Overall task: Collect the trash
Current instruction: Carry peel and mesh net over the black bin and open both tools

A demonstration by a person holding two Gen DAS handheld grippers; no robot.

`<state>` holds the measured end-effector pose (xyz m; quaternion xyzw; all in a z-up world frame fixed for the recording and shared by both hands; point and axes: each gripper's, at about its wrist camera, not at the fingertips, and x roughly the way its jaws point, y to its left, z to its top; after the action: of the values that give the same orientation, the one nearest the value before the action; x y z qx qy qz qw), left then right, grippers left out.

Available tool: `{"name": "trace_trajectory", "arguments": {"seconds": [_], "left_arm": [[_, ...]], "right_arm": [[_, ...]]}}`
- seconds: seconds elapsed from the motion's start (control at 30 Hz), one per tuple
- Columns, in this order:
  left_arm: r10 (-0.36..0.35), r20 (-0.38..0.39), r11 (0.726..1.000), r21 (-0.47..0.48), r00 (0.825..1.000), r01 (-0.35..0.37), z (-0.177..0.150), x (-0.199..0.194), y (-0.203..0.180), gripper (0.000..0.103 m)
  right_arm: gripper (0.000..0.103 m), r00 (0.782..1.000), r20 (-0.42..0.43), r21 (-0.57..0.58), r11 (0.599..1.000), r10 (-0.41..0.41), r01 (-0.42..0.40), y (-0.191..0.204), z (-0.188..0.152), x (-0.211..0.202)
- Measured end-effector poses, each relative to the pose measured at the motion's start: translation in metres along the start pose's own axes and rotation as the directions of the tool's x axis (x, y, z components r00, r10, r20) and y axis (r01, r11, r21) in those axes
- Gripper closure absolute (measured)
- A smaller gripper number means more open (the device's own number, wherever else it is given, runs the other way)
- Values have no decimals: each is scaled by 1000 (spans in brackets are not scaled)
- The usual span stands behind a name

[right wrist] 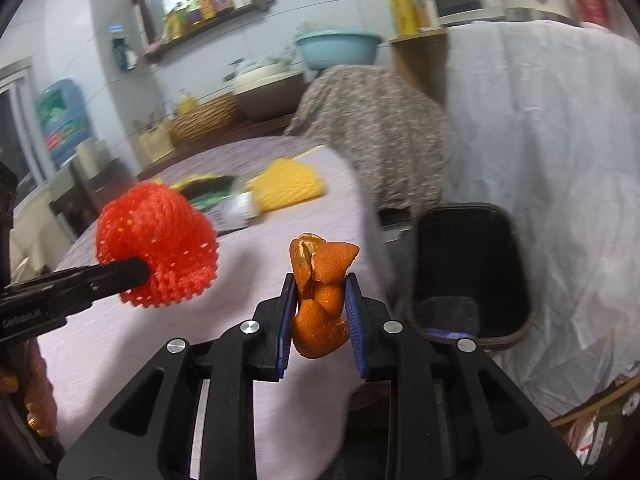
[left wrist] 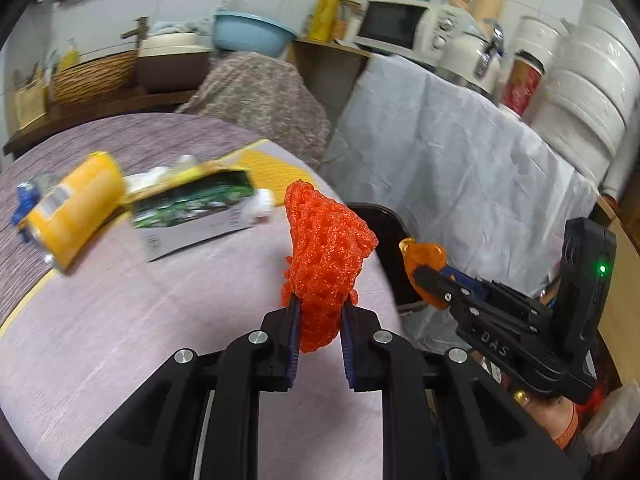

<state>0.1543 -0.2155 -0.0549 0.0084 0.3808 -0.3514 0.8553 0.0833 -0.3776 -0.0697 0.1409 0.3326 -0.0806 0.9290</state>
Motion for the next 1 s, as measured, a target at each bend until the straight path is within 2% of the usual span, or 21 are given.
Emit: {"name": "trace_trajectory", "arguments": {"seconds": [0.1, 0.27, 0.43, 0.67, 0.9, 1.0], "left_arm": [[-50, -36, 999, 19, 998, 51, 11, 23, -17, 85], [-93, -99, 993, 65, 991, 100, 34, 66, -55, 85], [-62, -152, 987, 137, 986, 83, 48, 114, -91, 85], [-33, -246, 991, 121, 969, 65, 51, 178, -109, 85], [-31, -290, 994, 88, 957, 59, 54, 211, -108, 85], [-27, -275, 994, 98, 961, 56, 56, 215, -111, 79]], "right_arm": [[78, 996, 3, 31, 995, -95, 95, -31, 2, 4], [78, 984, -45, 104, 979, -174, 177, -86, 1, 24], [78, 977, -105, 178, 964, -183, 200, -126, -4, 47], [78, 967, -167, 201, 954, -191, 223, -158, -18, 76], [78, 959, -209, 226, 945, -190, 237, -180, -25, 108], [77, 956, -221, 225, 944, -193, 243, -188, -25, 121]]}}
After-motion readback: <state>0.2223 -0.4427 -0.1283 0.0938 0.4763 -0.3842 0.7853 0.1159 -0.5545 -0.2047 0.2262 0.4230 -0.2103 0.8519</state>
